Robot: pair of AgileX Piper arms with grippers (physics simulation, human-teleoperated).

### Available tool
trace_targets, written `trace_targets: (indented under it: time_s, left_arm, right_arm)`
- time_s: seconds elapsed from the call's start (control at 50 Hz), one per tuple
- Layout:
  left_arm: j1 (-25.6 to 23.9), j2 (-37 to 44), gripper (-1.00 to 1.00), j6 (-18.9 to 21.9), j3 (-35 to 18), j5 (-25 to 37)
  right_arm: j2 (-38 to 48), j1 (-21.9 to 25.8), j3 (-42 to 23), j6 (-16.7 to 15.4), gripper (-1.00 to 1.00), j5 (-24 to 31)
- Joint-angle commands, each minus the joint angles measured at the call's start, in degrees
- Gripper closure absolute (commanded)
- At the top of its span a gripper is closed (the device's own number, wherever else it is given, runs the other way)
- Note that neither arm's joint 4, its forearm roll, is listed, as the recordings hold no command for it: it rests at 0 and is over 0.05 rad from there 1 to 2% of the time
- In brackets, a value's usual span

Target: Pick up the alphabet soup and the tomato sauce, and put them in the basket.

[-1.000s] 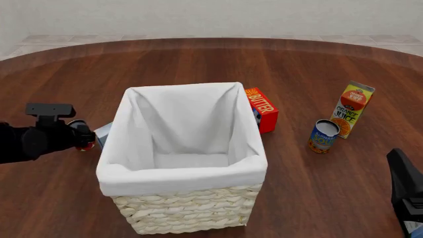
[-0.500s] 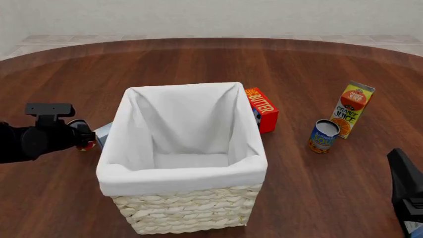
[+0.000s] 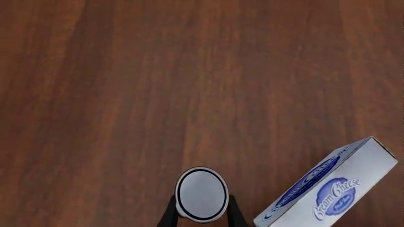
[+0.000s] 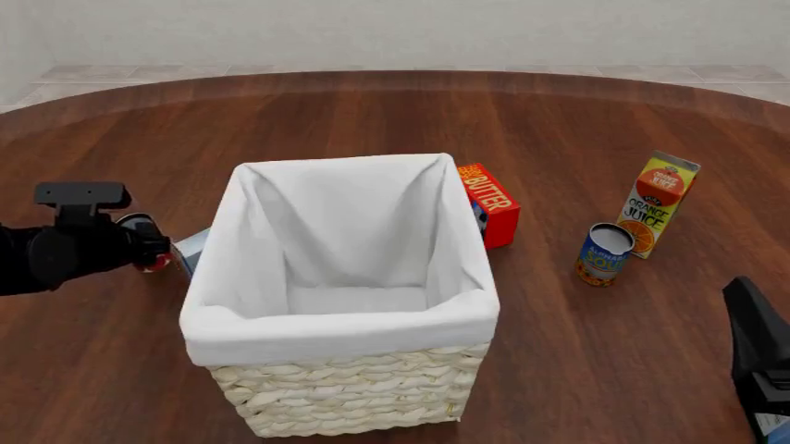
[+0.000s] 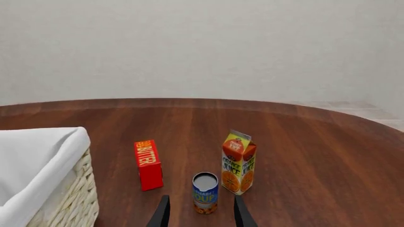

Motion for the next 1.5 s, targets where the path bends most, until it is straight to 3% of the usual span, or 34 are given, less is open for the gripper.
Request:
trace_targets:
  time_s: [0.02, 0.8, 1.5]
  left_arm:
    - [0.6, -1.6, 1.0, 1.2, -0.9, 1.2]
    - [-0.3, -11.6, 1.0, 0.2, -3.3, 6.7]
    - [-12.3, -27.4, 1.0, -0.2, -6.2, 15.0]
  right_arm:
    - [0.0, 0.1, 0.0, 0.0, -1.0, 0.0]
    - [0.0, 0.1, -0.1, -0.3, -1.0, -0.1]
    - [0.0, 0.2, -0.1, -0.5, -1.0, 0.0]
